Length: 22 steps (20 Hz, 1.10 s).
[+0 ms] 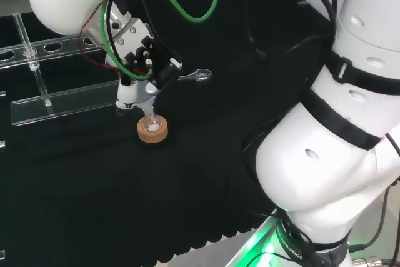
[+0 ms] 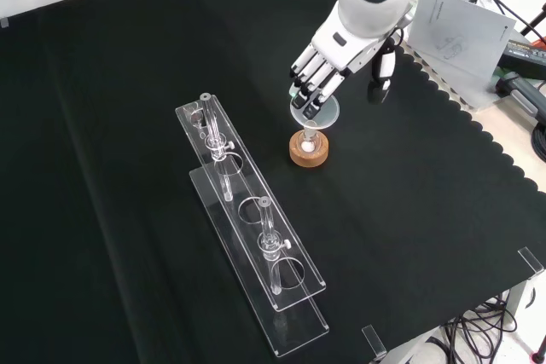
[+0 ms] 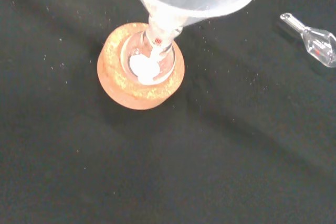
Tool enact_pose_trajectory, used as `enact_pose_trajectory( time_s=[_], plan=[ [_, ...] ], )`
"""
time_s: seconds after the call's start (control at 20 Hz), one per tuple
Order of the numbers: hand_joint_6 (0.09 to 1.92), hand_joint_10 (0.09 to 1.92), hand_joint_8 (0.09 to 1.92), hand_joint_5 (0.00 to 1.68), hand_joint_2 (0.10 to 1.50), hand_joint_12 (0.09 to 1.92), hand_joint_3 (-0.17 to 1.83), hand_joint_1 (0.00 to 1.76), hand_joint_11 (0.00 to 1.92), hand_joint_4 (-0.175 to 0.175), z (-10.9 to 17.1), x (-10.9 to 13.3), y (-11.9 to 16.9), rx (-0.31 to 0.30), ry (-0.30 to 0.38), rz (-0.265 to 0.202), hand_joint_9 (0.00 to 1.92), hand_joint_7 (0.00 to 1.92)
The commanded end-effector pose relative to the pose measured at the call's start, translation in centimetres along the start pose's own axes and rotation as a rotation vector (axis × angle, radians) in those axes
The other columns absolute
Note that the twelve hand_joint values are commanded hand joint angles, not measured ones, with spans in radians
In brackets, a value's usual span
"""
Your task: Remove the funnel from the round-bottom flask.
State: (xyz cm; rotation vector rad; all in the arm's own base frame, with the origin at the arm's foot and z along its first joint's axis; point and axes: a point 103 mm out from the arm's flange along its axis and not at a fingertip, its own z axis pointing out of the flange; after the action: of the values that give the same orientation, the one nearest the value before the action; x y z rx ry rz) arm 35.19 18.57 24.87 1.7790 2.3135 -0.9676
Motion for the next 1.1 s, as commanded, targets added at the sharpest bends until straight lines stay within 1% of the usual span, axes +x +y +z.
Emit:
enact_pose_trajectory(
  time_s=[0.05, 0.4, 0.6, 0.65, 0.9, 1.1],
  plan=[
    [0.09, 0.80, 0.41, 0.11, 0.68, 1.49, 0.20, 0.66, 0.29, 0.023, 1.7, -0.7, 2.2, 0.034, -0.019, 0.032, 0.11, 0.00],
    [0.09, 0.81, 0.41, 0.11, 0.68, 1.49, 0.20, 0.66, 0.30, 0.023, 1.9, -0.8, 2.4, 0.049, -0.019, 0.035, 0.12, 0.00],
    [0.09, 0.81, 0.42, 0.11, 0.68, 1.49, 0.20, 0.66, 0.30, 0.023, 3.0, -0.9, 3.3, 0.049, -0.010, 0.027, 0.12, 0.00],
    [0.09, 0.81, 0.42, 0.11, 0.68, 1.49, 0.20, 0.66, 0.30, 0.023, 2.9, -0.9, 3.3, 0.048, -0.017, 0.030, 0.12, 0.00],
    [0.09, 0.81, 0.47, 0.13, 0.68, 1.48, 0.20, 0.66, 0.32, 0.023, 3.5, -0.7, 3.8, 0.054, -0.014, 0.022, 0.15, 0.00],
    [0.09, 0.80, 0.52, 0.14, 0.69, 1.47, 0.21, 0.67, 0.33, 0.022, 3.9, -0.7, 4.1, 0.054, -0.017, 0.023, 0.18, 0.00]
  ],
)
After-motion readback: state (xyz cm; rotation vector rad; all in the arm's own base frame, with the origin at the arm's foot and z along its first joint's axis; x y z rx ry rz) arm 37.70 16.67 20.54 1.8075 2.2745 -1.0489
